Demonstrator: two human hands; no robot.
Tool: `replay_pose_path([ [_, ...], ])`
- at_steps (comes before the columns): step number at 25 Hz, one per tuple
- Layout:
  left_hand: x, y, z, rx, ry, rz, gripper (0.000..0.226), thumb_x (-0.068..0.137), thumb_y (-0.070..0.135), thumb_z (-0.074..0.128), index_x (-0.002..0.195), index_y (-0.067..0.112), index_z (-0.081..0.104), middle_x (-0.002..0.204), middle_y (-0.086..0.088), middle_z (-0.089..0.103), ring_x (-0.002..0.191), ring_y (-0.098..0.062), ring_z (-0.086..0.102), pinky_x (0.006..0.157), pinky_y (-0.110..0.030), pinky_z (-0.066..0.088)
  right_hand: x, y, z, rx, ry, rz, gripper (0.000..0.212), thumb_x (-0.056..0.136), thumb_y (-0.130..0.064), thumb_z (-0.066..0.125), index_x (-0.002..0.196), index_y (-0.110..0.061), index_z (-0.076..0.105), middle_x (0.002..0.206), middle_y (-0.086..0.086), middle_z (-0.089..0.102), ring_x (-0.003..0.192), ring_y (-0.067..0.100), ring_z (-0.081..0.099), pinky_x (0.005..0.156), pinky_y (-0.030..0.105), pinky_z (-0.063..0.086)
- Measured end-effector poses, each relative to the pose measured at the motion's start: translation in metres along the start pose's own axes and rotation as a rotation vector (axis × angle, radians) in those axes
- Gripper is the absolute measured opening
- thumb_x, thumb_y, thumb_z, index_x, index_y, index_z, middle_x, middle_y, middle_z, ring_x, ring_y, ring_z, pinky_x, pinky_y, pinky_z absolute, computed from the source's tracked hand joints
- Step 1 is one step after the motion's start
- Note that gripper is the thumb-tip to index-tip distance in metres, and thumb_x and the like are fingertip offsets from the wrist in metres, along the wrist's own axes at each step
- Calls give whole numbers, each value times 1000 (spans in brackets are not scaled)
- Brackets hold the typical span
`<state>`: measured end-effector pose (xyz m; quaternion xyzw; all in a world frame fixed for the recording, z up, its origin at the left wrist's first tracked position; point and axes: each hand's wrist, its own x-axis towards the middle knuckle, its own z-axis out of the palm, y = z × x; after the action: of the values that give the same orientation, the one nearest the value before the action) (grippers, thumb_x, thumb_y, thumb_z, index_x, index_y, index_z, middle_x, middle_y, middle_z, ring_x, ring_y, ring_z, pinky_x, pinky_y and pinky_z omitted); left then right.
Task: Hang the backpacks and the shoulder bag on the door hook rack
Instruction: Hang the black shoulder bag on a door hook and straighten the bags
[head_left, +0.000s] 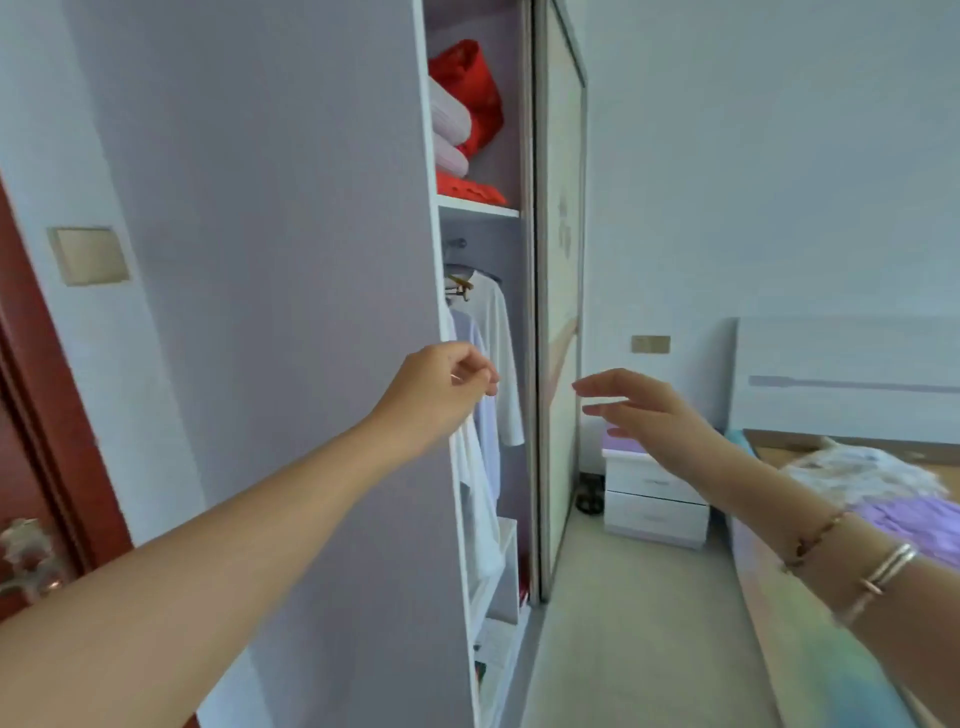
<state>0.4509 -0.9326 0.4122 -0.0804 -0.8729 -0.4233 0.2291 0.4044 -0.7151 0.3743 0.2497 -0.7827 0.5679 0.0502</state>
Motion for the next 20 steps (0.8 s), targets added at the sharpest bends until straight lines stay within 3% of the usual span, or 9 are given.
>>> replay_pose_path([
  [3,23,44,112,-56,-122,38,16,90,8,50,86,8,66,88,-6,74,89,-17,69,90,-30,51,-40,48,-98,-20,141,98,33,89,6,43,109,-14,59,123,9,62,115,26,58,87,31,46],
  [6,40,91,228,-106,-223,78,21,88,6,50,76,12,66,81,-4,72,89,-23,69,86,-30,52,-82,100,-197,-97,259,189,32,88,7,46,113,-7,61,117,10,63,109,24,58,90,36,45],
  [9,44,131,332,-172,-334,94,27,88,5,51,68,20,61,81,-6,71,90,-26,70,87,-35,53,-123,143,-285,-98,361,301,34,87,10,44,115,0,59,111,8,60,101,20,54,74,23,42],
  [13,49,170,464,-235,-482,93,19,88,5,51,76,8,66,86,-12,74,86,-25,69,89,-37,53,-174,204,-388,-138,476,438,31,88,8,44,115,3,59,117,15,61,101,27,57,65,18,40],
  [15,53,180,523,-222,-561,99,18,88,8,51,78,10,66,88,-10,76,80,-18,67,82,-29,52,-196,235,-426,-122,550,516,32,89,7,43,116,2,57,121,16,62,106,33,59,64,23,38],
  [20,69,198,671,-221,-802,135,27,89,11,51,68,24,61,78,2,71,92,-22,69,88,-40,53,-241,313,-499,-122,716,700,31,89,1,41,106,-16,59,118,8,63,100,19,60,72,25,43],
])
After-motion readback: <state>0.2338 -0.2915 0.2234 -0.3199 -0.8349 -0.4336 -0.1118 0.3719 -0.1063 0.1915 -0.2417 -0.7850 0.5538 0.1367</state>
